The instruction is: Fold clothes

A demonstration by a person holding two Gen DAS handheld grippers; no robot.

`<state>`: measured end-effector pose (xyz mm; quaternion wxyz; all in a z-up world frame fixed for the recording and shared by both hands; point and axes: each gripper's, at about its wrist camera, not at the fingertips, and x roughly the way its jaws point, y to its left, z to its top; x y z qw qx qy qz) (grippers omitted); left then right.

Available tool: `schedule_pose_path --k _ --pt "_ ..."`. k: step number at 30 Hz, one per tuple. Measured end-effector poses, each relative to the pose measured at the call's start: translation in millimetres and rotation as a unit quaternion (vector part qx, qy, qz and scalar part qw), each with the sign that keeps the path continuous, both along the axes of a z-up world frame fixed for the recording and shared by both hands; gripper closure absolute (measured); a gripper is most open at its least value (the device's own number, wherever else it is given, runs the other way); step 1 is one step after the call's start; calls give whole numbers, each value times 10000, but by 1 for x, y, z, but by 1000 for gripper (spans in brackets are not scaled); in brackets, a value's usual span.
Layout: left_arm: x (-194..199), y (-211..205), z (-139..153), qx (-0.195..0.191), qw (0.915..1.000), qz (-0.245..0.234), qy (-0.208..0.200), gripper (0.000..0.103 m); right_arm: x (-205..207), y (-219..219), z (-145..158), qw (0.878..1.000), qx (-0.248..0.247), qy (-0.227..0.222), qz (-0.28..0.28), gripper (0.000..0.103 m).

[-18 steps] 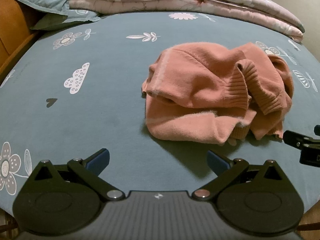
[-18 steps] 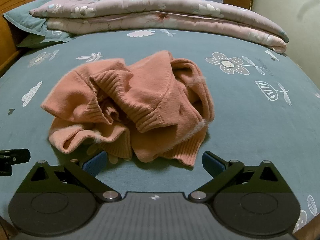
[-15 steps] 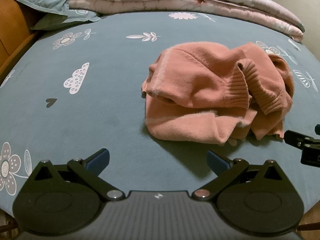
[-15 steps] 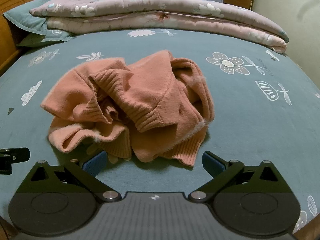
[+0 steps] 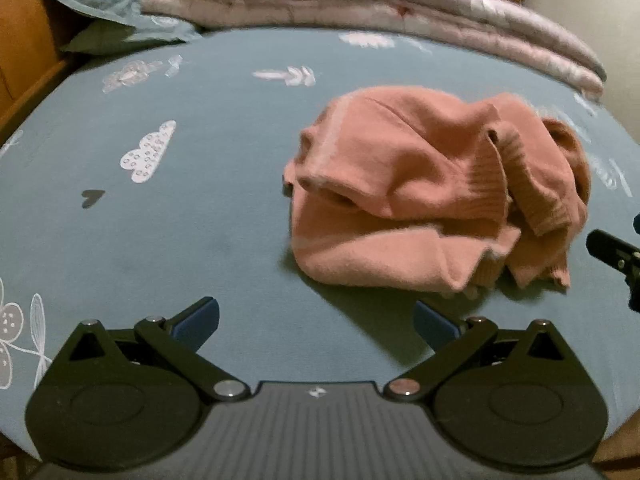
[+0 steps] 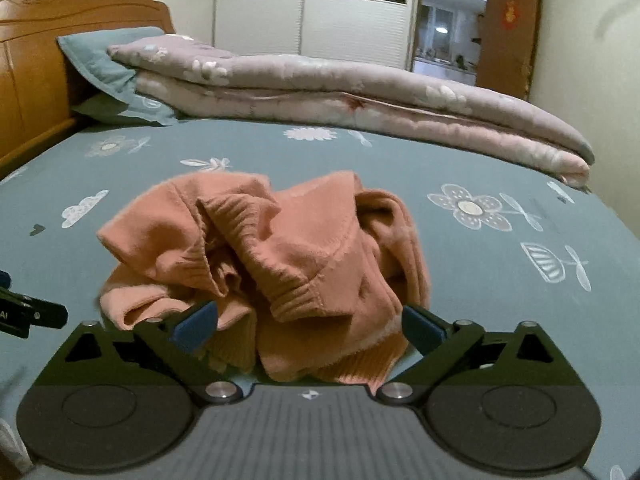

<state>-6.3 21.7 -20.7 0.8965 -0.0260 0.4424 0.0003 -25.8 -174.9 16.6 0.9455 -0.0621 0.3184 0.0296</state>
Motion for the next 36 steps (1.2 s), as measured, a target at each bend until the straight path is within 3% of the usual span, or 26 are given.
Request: schedule_pose_path --k 2,4,9,14,19,23,26,31,33,36 --pt "-4 7 -4 122 9998 82 -147 1 6 3 1 9999 -47 47 154 9" --pt "-3 13 -9 188 9997 164 7 1 10 7 2 9995 -91 52 311 11" --pt "-9 33 -17 -70 9993 274 245 1 23 24 3 9965 -63 -18 828 13" --pt "-24 49 -22 229 9989 376 182 1 35 60 6 9850 -559 -328 1600 17" --pt "-31 60 -31 489 9973 499 222 1 43 101 -9 9471 -1577 -297 2780 54" --pt "-36 68 -35 353 9974 583 239 1 51 121 -35 9066 -2523 -118 3381 56" --pt "-38 69 -36 320 9978 553 178 1 56 125 -46 8857 -2985 -1 3556 56" --pt "-38 66 -39 319 9991 268 -61 1 62 129 -58 8592 -3546 93 3687 56" --pt "-37 63 -41 298 9994 109 -115 1 64 134 -63 8565 -3712 63 3586 57" --pt "-30 63 -45 219 9997 46 81 1 66 142 -71 8548 -3962 7 3352 73"
